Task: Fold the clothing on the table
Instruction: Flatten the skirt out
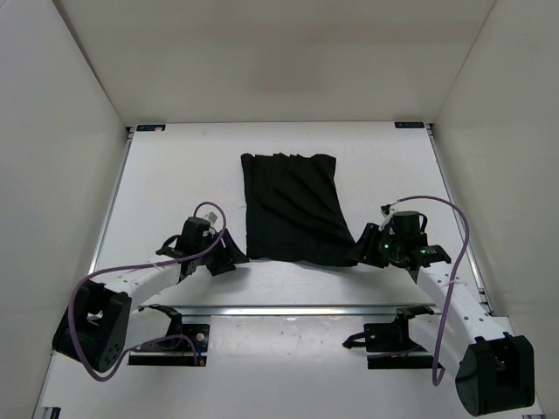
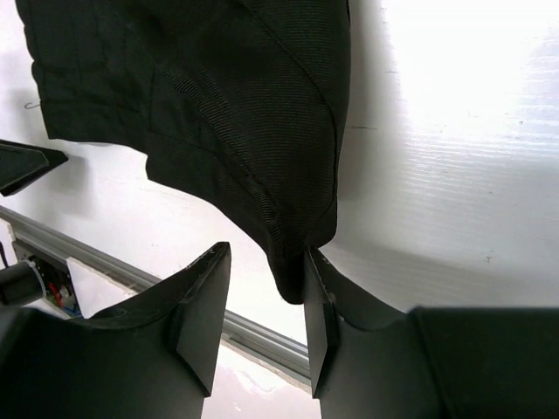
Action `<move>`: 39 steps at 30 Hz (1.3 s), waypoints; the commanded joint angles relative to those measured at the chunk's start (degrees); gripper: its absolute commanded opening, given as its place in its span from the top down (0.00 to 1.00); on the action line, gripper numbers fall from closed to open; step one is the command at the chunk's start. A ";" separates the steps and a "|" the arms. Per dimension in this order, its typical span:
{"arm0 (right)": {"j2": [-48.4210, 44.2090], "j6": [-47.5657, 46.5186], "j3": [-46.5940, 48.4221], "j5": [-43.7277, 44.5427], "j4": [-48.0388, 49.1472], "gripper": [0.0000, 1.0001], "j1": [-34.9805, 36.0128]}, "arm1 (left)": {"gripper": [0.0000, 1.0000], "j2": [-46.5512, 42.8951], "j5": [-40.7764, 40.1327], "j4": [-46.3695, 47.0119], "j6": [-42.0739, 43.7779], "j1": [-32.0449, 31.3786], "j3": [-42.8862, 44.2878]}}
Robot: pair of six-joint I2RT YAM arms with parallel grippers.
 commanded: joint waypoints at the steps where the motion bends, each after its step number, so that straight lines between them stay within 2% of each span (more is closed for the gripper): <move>1: -0.91 -1.59 -0.22 1.09 0.79 0.64 -0.84 | 0.35 1.06 -3.16 10.25 -6.73 -1.60 -1.30; 9: -0.47 -1.33 -0.92 1.00 1.41 0.62 -0.23 | 0.35 2.47 -7.21 18.00 -15.78 -2.03 -4.64; 15: -0.47 -1.77 -0.83 1.79 1.67 0.61 -0.84 | 0.35 9.41 -5.63 21.25 -16.84 -4.85 -1.92; 17: -0.47 -2.03 -0.66 3.28 0.80 0.61 -0.06 | 0.39 11.60 -5.80 23.27 -17.81 -5.90 -1.31; 19: 0.32 -1.77 0.05 6.09 -0.17 0.58 0.30 | 0.55 13.28 -5.10 23.89 -17.55 -6.78 0.01; 21: 0.85 -3.17 1.01 7.06 -0.79 0.50 0.82 | 0.83 14.16 -4.84 23.98 -17.20 -6.96 0.98; 23: 1.73 -3.70 1.63 9.08 -1.66 0.48 1.35 | 0.96 14.34 -4.31 23.72 -16.93 -6.87 1.24; 25: 3.30 -4.40 2.16 11.01 -2.19 0.47 2.23 | 1.00 13.73 -4.40 23.37 -16.75 -6.52 1.07; 28: 5.07 -4.85 2.51 10.23 -1.67 0.54 2.59 | 1.00 13.11 -4.13 23.63 -16.75 -5.82 0.81; 30: 5.07 -4.93 2.16 10.50 -0.18 0.67 3.64 | 1.00 12.93 -3.78 23.80 -16.32 -5.73 0.46; 32: 4.28 -4.76 2.16 10.67 0.96 1.00 4.08 | 1.00 12.58 -3.69 23.72 -16.32 -5.47 0.10; 36: 5.68 -7.04 5.57 4.71 1.23 1.00 4.34 | 0.98 11.09 -2.47 22.67 -14.92 -3.63 -0.42; 37: 6.38 -7.31 6.98 0.95 1.23 0.99 4.95 | 0.95 9.87 -1.85 22.31 -14.13 -2.75 0.19; 38: 7.00 -7.22 9.51 -3.35 1.84 1.00 5.57 | 0.81 9.86 -1.15 21.09 -12.81 -1.18 0.45; 39: 6.92 -6.26 12.06 -5.31 3.59 1.00 6.79 | 0.63 8.55 0.07 19.08 -10.80 -0.20 1.06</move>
